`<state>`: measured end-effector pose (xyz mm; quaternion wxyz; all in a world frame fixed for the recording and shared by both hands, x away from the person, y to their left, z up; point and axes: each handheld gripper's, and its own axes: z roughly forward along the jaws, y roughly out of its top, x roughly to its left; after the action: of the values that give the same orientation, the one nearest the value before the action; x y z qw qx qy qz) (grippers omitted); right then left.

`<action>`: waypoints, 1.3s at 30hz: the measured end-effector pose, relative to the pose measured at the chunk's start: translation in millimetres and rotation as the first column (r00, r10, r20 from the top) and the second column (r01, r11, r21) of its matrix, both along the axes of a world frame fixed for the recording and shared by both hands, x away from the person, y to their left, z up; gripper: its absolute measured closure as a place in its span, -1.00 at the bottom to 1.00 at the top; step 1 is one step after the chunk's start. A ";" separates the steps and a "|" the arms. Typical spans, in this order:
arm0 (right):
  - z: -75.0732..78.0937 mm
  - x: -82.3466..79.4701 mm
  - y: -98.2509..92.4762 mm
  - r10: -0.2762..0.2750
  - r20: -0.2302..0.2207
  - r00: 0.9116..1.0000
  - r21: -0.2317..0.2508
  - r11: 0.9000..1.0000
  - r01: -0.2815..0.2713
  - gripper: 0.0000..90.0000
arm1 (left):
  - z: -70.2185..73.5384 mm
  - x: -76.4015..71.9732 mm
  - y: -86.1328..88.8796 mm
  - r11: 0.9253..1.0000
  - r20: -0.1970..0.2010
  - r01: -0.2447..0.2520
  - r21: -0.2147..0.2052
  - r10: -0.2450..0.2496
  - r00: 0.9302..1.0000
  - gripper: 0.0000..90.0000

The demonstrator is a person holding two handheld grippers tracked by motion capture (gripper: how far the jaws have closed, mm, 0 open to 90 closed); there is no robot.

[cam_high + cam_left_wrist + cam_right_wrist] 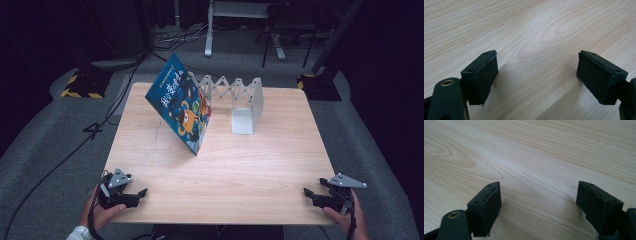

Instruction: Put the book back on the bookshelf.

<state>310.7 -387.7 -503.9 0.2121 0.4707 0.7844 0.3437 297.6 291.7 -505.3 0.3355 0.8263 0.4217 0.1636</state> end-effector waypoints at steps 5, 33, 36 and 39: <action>-0.7 0.1 -1.0 -0.018 0.003 1.000 0.008 1.000 0.017 -0.55 | -0.1 -1.6 -0.4 1.000 0.003 -0.013 0.001 0.013 1.000 -0.61; -1.0 -0.8 -1.6 -0.027 0.005 1.000 0.007 1.000 0.027 -0.56 | -0.4 -1.0 -0.6 1.000 0.006 -0.013 0.003 0.013 1.000 -0.63; -1.0 -0.8 -1.6 -0.027 0.005 1.000 0.007 1.000 0.027 -0.56 | -0.4 -0.9 -0.5 1.000 0.005 -0.013 0.003 0.013 1.000 -0.63; -1.0 -0.8 -1.6 -0.027 0.005 1.000 0.007 1.000 0.027 -0.56 | -0.4 -0.9 -0.5 1.000 0.005 -0.013 0.003 0.013 1.000 -0.62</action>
<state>309.9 -389.4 -504.9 0.2170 0.4811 0.7764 0.3446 296.7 291.1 -505.7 0.3343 0.8237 0.4259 0.1685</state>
